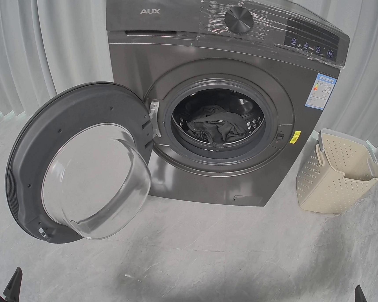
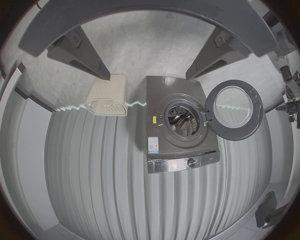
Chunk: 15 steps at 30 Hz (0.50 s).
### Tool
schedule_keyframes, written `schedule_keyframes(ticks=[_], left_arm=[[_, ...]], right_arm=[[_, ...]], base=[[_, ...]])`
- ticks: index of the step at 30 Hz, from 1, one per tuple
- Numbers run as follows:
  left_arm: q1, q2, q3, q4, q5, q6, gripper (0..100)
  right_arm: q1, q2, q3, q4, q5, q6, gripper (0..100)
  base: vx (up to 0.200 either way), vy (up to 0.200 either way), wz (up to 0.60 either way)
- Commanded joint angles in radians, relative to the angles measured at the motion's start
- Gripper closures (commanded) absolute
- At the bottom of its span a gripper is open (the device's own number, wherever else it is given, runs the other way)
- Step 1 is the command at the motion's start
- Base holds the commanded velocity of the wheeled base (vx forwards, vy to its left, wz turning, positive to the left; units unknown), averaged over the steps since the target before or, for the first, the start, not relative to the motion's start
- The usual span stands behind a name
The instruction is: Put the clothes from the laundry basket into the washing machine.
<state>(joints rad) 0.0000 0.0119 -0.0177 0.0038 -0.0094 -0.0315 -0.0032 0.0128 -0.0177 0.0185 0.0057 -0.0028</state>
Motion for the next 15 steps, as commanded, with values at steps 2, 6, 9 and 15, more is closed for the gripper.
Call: schedule_keyframes(ticks=[2, 6, 9, 15], left_arm=[[0.000, -0.010, 0.016, 0.001, 0.000, -0.002, 0], [0.000, -0.010, 0.016, 0.001, 0.000, -0.002, 0], [0.000, -0.010, 0.016, 0.001, 0.000, -0.005, 0], [0.000, -0.010, 0.016, 0.001, 0.000, -0.007, 0]], right_arm=[[0.000, -0.007, 0.012, 0.000, 0.000, 0.000, 0], [0.000, -0.007, 0.012, 0.000, 0.000, 0.000, 0], [0.000, -0.007, 0.012, 0.000, 0.000, 0.000, 0], [-0.001, -0.007, 0.012, 0.000, 0.003, 0.000, 0]], base=[[0.000, 0.000, 0.00], [-0.150, 0.000, 0.00], [-0.200, 0.000, 0.00], [0.000, 0.000, 0.00]])
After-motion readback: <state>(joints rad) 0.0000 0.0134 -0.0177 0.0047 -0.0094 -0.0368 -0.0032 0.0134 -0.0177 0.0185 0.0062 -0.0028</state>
